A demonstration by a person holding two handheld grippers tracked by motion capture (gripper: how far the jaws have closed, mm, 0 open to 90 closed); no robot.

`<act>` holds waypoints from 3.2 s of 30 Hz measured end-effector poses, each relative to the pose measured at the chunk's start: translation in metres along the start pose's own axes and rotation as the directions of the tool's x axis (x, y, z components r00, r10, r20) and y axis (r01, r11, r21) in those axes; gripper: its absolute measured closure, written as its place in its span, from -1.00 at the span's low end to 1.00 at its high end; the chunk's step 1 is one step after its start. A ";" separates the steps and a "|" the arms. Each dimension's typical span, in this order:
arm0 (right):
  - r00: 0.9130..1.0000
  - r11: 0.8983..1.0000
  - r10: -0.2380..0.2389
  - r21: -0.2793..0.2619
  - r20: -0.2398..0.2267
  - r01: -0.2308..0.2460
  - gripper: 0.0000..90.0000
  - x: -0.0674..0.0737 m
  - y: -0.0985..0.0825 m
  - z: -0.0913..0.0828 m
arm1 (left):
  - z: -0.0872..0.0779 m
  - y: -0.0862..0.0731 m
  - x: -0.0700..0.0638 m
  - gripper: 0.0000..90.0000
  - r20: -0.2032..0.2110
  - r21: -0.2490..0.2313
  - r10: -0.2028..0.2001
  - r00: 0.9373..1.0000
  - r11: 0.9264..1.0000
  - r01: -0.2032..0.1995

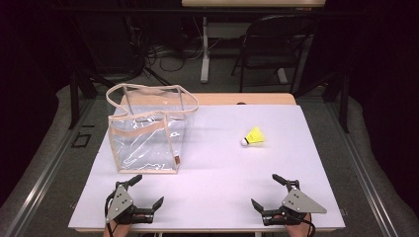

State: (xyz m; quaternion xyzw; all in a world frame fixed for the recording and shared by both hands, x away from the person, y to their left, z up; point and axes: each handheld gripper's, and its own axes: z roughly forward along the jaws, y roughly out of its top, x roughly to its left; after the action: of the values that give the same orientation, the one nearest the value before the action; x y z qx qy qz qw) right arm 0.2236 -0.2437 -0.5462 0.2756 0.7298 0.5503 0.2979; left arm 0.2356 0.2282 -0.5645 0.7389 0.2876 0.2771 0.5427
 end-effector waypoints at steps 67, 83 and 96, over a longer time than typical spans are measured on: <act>1.000 1.000 -0.001 0.017 -0.015 0.001 -1.00 0.001 -0.001 0.008 | 0.055 0.032 -0.024 -1.00 0.199 0.127 0.024 0.980 0.991 -0.050; 1.000 1.000 0.000 0.019 -0.014 0.000 -1.00 0.001 -0.001 0.008 | 0.070 0.041 -0.026 -1.00 0.234 0.123 0.027 0.972 0.991 -0.057; 1.000 1.000 0.006 0.021 -0.012 -0.005 -1.00 0.000 -0.002 0.008 | 0.088 0.054 -0.027 -1.00 0.263 0.126 0.044 0.964 0.989 -0.079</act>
State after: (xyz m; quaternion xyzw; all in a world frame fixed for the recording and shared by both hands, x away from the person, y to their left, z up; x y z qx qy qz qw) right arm 0.2296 -0.2387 -0.5497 0.2775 0.7364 0.5450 0.2892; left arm 0.2870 0.1388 -0.5381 0.8124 0.2091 0.1745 0.5156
